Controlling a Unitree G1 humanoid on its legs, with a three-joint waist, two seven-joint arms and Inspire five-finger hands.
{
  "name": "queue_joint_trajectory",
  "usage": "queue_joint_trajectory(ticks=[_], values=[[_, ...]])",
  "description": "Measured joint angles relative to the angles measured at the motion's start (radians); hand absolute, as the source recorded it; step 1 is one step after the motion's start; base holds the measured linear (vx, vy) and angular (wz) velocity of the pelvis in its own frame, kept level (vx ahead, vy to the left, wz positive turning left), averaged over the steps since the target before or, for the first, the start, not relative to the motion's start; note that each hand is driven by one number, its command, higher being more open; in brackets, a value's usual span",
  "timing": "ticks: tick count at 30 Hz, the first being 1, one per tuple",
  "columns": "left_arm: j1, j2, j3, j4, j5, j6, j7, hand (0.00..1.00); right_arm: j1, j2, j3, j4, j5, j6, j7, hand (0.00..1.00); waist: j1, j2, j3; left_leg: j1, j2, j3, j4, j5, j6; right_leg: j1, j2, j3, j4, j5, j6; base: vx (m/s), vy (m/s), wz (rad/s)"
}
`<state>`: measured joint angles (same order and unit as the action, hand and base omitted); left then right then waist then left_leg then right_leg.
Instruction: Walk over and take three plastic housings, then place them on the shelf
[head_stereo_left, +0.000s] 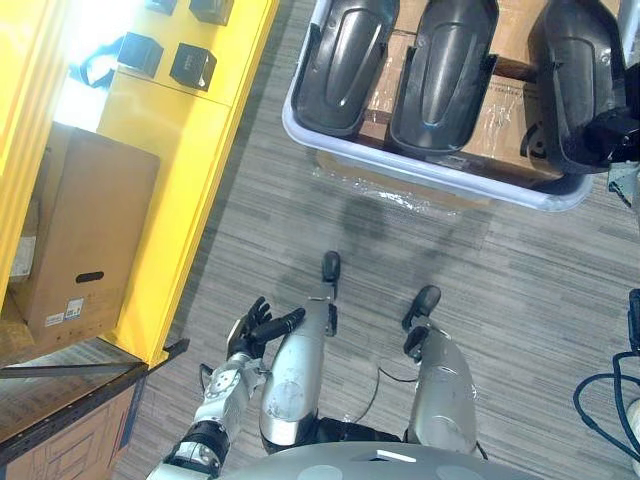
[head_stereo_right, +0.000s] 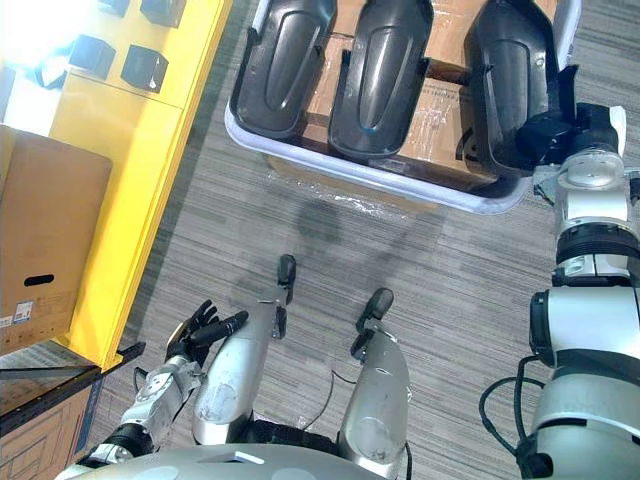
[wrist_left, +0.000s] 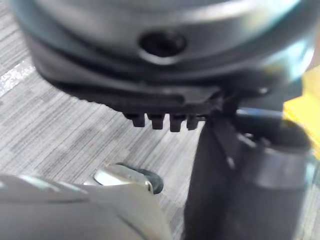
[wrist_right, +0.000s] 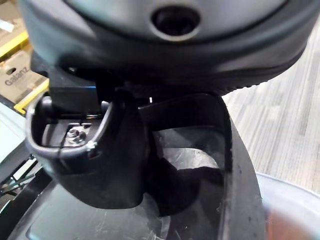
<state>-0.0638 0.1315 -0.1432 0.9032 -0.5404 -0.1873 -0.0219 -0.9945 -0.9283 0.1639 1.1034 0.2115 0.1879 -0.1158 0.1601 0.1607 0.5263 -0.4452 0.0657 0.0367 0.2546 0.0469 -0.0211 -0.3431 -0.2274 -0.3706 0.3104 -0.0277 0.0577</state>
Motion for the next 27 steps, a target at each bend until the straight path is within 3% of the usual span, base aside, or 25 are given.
queue_joint_trajectory(ticks=[5, 9, 13, 16, 18, 21, 23, 27], values=[[0.040, 0.001, 0.009, -0.027, 0.004, -0.004, 0.014, 1.00, 0.045, 0.015, -0.022, -0.015, -0.007, -0.001, -0.011, 0.00, -0.005, -0.004, 0.002, 0.064, -0.001, 0.017, -0.033, 0.003, 0.001, 0.051, 0.002, 0.009, -0.024, 0.002, 0.004, -0.01, 0.023, -0.05], [0.077, 0.000, 0.022, -0.080, 0.041, -0.013, 0.041, 1.00, 0.099, 0.051, -0.081, -0.098, -0.011, 0.000, -0.072, 0.00, -0.031, -0.012, 0.006, 0.127, -0.003, 0.031, -0.093, 0.021, -0.002, 0.100, 0.007, 0.014, -0.066, 0.013, 0.023, 0.02, 0.010, -0.07], [0.138, 0.002, 0.029, -0.283, 0.040, -0.027, 0.090, 1.00, 0.200, 0.107, -0.208, -0.308, -0.054, -0.004, -0.181, 0.00, -0.057, -0.036, 0.011, 0.232, 0.004, 0.050, -0.158, 0.032, -0.007, 0.191, 0.025, 0.020, -0.127, 0.034, 0.024, 0.08, -0.019, -0.11], [0.163, 0.005, 0.061, -0.543, 0.028, -0.028, 0.109, 1.00, 0.315, 0.188, -0.332, -0.530, -0.137, -0.045, -0.277, 0.00, -0.064, -0.071, 0.006, 0.312, 0.013, 0.058, -0.203, 0.037, -0.015, 0.265, 0.041, 0.019, -0.167, 0.037, 0.022, 0.11, -0.040, -0.08], [0.161, 0.013, 0.083, -0.710, 0.018, -0.033, 0.106, 1.00, 0.389, 0.288, -0.375, -0.672, -0.210, -0.100, -0.344, 0.00, -0.084, -0.114, -0.030, 0.356, 0.016, 0.060, -0.240, 0.039, -0.020, 0.307, 0.045, 0.009, -0.201, 0.037, 0.023, 0.11, -0.024, 0.00], [0.155, 0.012, 0.080, -0.876, 0.019, -0.027, 0.092, 1.00, 0.513, 0.375, -0.395, -0.805, -0.300, -0.160, -0.404, 0.00, -0.097, -0.147, -0.097, 0.402, 0.010, 0.063, -0.287, 0.042, -0.023, 0.351, 0.047, -0.007, -0.239, 0.040, 0.027, 0.14, -0.012, 0.02], [0.150, 0.011, 0.080, -0.953, 0.020, -0.021, 0.090, 1.00, 0.559, 0.432, -0.394, -0.848, -0.354, -0.179, -0.422, 0.00, -0.107, -0.155, -0.148, 0.427, 0.007, 0.063, -0.313, 0.043, -0.025, 0.375, 0.049, -0.015, -0.263, 0.042, 0.031, 0.14, -0.012, 0.04], [0.116, 0.003, 0.073, -1.067, 0.033, 0.001, 0.084, 1.00, 0.601, 0.476, -0.353, -0.897, -0.443, -0.205, -0.426, 0.00, -0.114, -0.136, -0.228, 0.473, 0.000, 0.071, -0.336, 0.043, -0.025, 0.423, 0.046, -0.025, -0.291, 0.047, 0.039, 0.10, -0.006, 0.03]])
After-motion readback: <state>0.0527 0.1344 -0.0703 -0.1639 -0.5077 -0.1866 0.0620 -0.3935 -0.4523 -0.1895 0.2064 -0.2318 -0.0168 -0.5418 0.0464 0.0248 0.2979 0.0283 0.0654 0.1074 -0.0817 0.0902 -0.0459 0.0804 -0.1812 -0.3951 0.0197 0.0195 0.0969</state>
